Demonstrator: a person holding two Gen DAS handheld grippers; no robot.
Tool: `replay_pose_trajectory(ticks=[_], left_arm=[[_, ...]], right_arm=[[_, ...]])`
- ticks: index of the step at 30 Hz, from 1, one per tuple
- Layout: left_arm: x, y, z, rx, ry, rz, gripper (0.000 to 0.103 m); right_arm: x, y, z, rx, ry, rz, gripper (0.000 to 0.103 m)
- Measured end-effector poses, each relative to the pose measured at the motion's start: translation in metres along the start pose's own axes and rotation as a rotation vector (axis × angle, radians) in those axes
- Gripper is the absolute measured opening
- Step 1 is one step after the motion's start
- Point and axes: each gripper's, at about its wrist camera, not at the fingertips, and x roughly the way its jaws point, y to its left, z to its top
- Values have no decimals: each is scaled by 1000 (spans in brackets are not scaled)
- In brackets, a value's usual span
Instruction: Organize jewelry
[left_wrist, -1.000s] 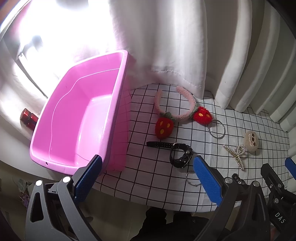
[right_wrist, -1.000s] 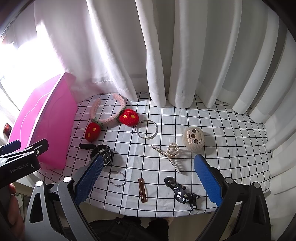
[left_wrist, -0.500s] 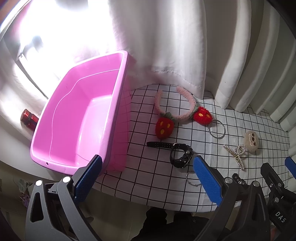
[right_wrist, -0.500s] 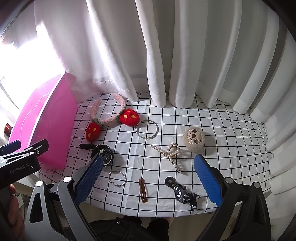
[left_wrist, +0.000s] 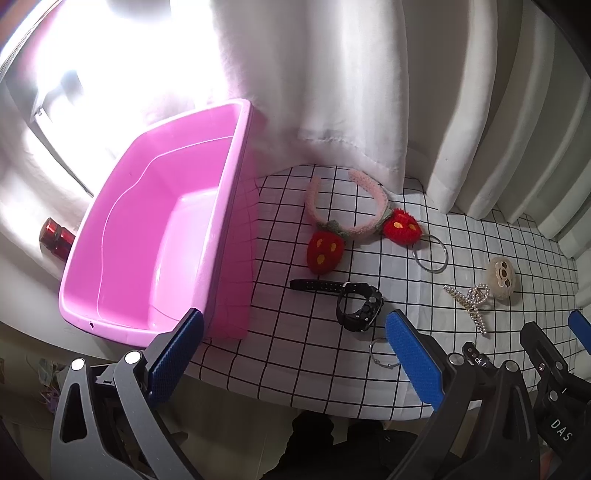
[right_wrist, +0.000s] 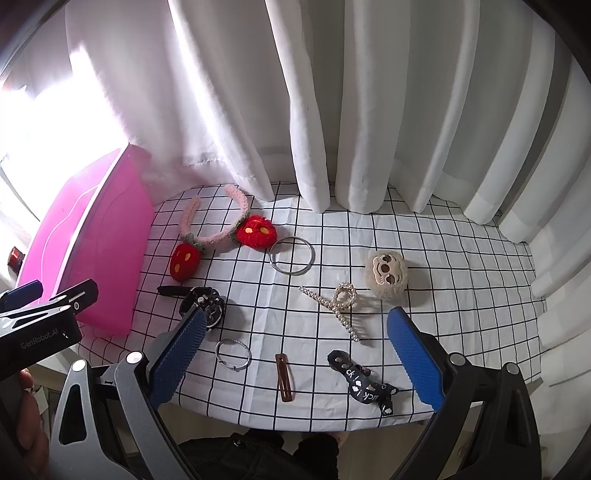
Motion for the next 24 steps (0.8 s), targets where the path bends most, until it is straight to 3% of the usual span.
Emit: replay_pose_trajectory(ticks=[15,24], left_arm=[[10,-9,-8,4,30,-21,97],[40,-33,-35,61,81,-55,97]], right_arm=[[5,-18,-7,38,19,6,94],[23,-54,-42,83,72,10,94]])
